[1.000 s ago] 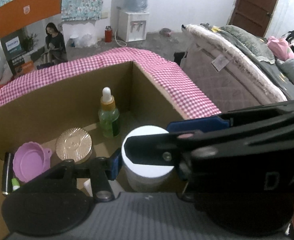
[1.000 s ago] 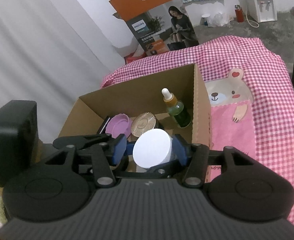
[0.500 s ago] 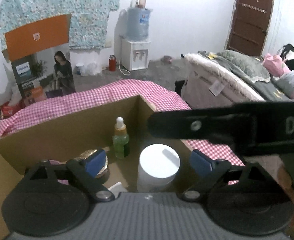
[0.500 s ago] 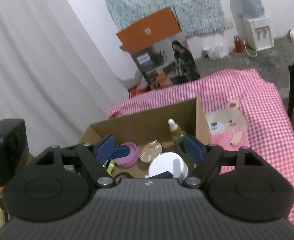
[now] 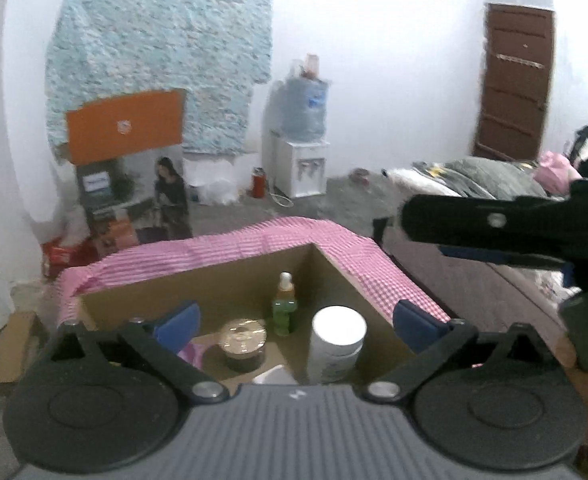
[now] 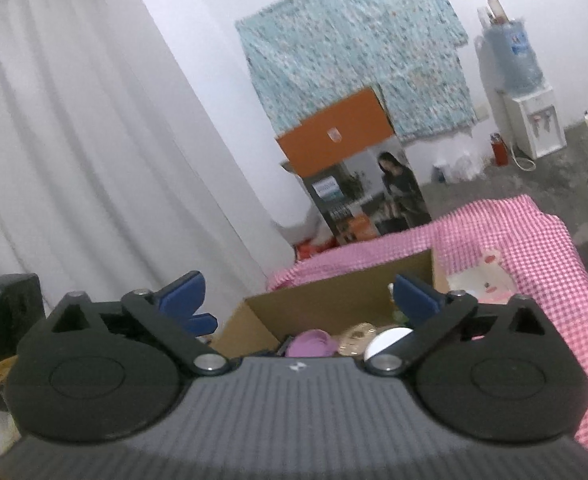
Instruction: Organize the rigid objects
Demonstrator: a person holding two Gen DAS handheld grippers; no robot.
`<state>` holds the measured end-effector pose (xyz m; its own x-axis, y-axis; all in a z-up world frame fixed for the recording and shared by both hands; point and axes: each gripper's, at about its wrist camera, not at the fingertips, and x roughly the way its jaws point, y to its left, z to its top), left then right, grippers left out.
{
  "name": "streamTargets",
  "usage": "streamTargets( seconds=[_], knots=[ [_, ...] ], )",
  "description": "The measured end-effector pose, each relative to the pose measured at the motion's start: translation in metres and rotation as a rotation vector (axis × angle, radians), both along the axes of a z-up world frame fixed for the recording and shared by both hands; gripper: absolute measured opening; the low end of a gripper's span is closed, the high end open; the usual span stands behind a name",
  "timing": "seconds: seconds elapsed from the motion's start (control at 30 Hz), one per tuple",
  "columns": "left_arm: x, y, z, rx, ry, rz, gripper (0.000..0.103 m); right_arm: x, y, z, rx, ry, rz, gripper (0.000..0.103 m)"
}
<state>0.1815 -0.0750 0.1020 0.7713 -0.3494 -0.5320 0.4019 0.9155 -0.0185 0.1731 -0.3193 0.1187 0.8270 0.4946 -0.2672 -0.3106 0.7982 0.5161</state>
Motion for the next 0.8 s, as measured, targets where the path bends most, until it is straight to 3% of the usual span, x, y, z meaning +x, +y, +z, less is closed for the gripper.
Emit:
streamTargets(
  seconds=[0.27,0.33,0.5,0.67,0.8],
  knots=[
    [-0.027,0.014,0.007,0.089,-0.074,0.135,0.103,-0.039,0.020,0.012,-0.003,-0.028,-0.020,0.102],
    [-0.032,0.021,0.010,0.067,-0.074,0.139,0.103,-0.047,0.030,0.016,-0.031,-0.040,-0.035,0.102],
    [-0.031,0.043,0.009,-0.068,0.010,0.175,0.103,-0.063,0.045,0.023,-0.069,-0.051,-0.084,0.102],
    [-0.032,0.061,0.004,-0.040,-0.002,0.239,0.103,-0.079,0.057,0.022,-0.204,-0.058,-0.165,0.102],
    [-0.036,0.068,-0.004,-0.020,-0.025,0.272,0.103,-0.086,0.068,0.009,-0.339,-0.005,-0.214,0.102]
  ],
)
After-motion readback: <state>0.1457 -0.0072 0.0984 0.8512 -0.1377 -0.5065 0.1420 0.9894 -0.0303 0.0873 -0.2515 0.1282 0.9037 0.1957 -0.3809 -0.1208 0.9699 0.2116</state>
